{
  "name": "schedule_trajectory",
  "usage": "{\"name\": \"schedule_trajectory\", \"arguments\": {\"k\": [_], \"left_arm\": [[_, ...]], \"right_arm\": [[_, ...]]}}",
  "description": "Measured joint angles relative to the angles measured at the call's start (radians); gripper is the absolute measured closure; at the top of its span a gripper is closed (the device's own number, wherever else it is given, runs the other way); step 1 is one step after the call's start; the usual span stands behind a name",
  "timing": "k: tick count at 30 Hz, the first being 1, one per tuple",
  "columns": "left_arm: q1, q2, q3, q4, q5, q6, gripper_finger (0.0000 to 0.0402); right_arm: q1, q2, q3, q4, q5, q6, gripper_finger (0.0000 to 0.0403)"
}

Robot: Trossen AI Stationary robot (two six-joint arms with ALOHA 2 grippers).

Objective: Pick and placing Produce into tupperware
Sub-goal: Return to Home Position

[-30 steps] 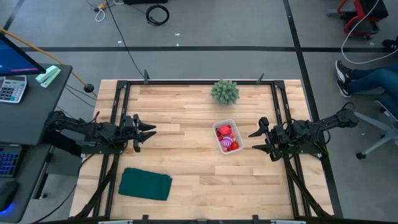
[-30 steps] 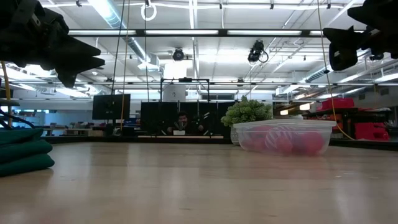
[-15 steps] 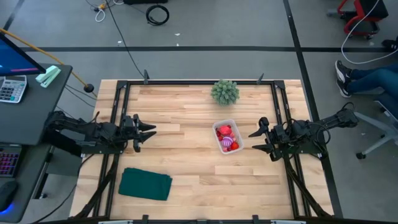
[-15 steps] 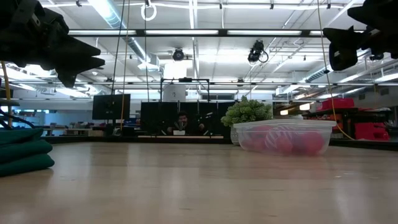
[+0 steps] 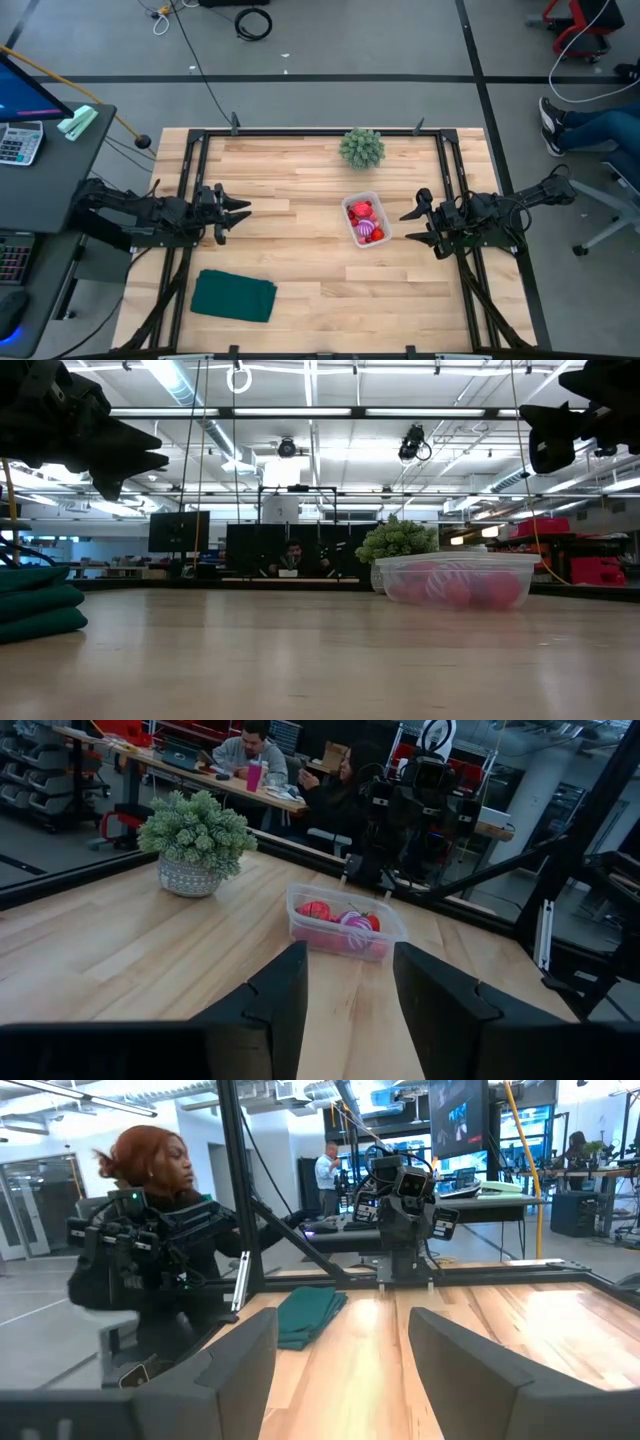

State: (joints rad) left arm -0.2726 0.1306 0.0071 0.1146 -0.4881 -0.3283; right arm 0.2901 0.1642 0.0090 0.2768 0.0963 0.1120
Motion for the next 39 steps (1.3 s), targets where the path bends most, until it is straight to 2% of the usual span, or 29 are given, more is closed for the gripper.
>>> {"name": "schedule_trajectory", "arguments": {"k": [15, 27, 39], "left_arm": [[0.0, 0.0, 0.0, 0.0, 0.0, 0.0, 0.0257], [0.0, 0.0, 0.0, 0.0, 0.0, 0.0, 0.0244], [0.0, 0.0, 0.0, 0.0, 0.0, 0.0, 0.0257]], "right_arm": [[0.0, 0.0, 0.0, 0.0, 0.0, 0.0, 0.0167], [0.0, 0.0, 0.0, 0.0, 0.0, 0.0, 0.0167], [0.0, 0.0, 0.0, 0.0, 0.0, 0.0, 0.0167]]}}
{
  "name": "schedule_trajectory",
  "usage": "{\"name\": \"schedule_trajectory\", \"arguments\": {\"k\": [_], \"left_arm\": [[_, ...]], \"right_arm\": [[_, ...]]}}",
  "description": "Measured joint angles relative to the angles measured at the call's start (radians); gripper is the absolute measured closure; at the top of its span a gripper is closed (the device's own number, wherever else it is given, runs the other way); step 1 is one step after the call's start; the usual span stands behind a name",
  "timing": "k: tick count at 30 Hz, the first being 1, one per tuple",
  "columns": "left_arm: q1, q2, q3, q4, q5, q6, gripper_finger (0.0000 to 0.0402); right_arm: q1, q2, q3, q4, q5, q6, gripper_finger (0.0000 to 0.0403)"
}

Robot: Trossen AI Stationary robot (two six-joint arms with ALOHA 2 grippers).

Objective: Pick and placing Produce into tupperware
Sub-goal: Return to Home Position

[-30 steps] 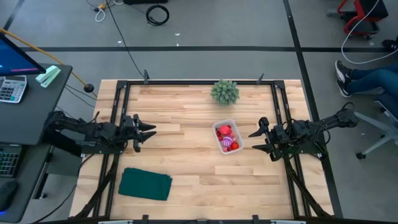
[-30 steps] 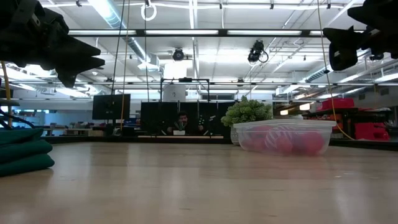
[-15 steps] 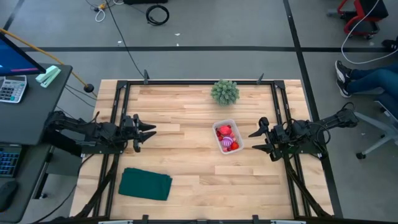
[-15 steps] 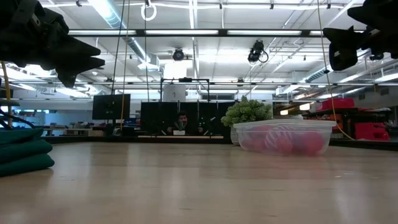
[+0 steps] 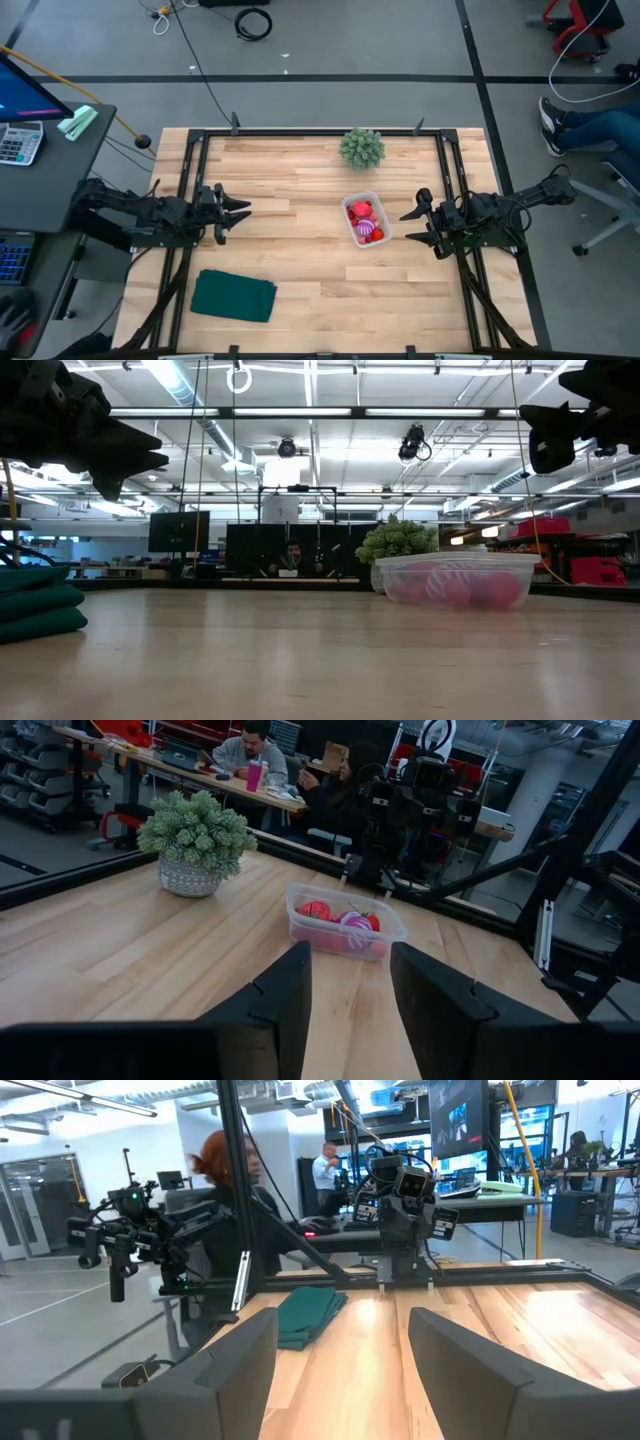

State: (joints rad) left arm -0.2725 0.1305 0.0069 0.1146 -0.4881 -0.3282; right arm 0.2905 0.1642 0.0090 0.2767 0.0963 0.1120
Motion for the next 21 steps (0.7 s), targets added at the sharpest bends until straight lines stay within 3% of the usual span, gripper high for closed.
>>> {"name": "schedule_trajectory", "arguments": {"k": [21], "left_arm": [[0.0, 0.0, 0.0, 0.0, 0.0, 0.0, 0.0253]], "right_arm": [[0.0, 0.0, 0.0, 0.0, 0.0, 0.0, 0.0167]]}}
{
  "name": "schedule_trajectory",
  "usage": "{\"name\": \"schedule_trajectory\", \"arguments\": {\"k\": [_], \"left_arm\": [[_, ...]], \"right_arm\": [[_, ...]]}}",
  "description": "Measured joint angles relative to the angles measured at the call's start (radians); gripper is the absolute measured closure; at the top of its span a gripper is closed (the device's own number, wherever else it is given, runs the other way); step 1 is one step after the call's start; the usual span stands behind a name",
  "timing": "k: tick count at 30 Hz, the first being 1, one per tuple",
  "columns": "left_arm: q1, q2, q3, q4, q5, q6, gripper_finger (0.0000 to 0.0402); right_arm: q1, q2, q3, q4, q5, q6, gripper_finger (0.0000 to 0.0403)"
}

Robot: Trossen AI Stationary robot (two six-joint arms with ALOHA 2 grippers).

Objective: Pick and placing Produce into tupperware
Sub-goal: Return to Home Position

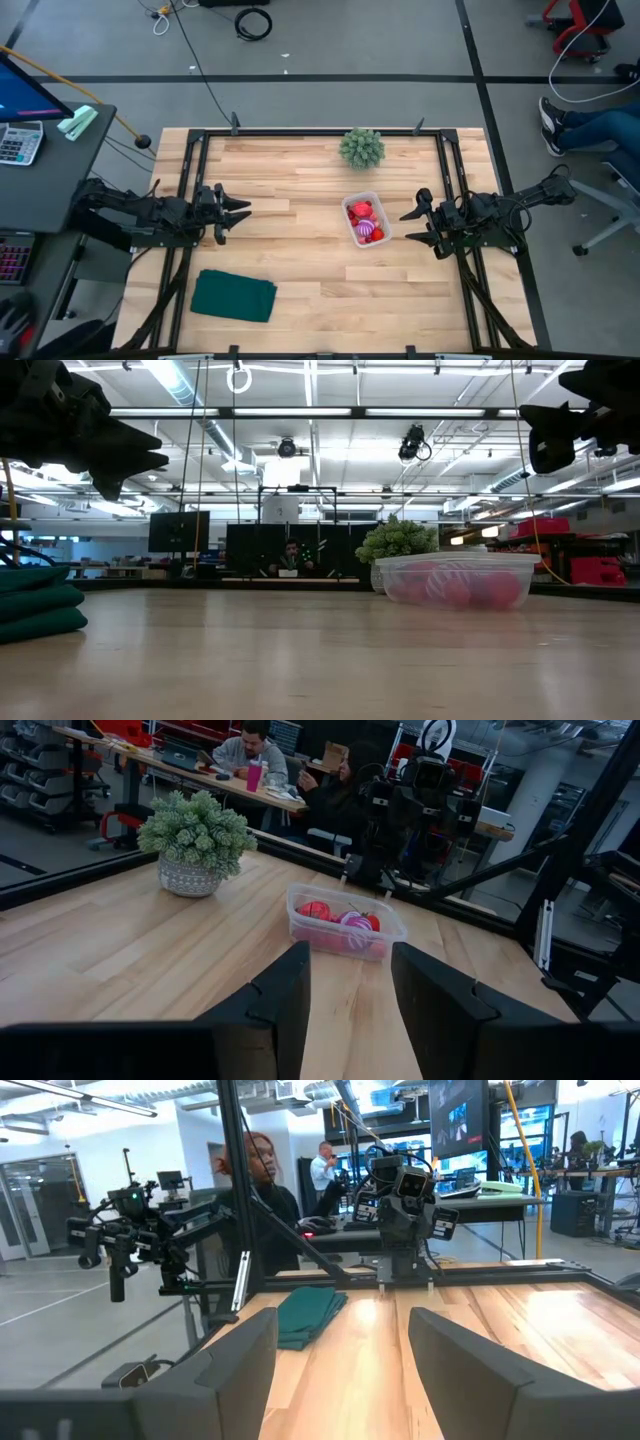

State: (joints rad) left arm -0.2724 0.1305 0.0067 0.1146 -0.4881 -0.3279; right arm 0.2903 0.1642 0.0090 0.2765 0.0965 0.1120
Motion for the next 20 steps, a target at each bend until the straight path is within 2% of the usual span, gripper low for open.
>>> {"name": "schedule_trajectory", "arguments": {"k": [20], "left_arm": [[0.0, 0.0, 0.0, 0.0, 0.0, 0.0, 0.0247]], "right_arm": [[0.0, 0.0, 0.0, 0.0, 0.0, 0.0, 0.0167]]}}
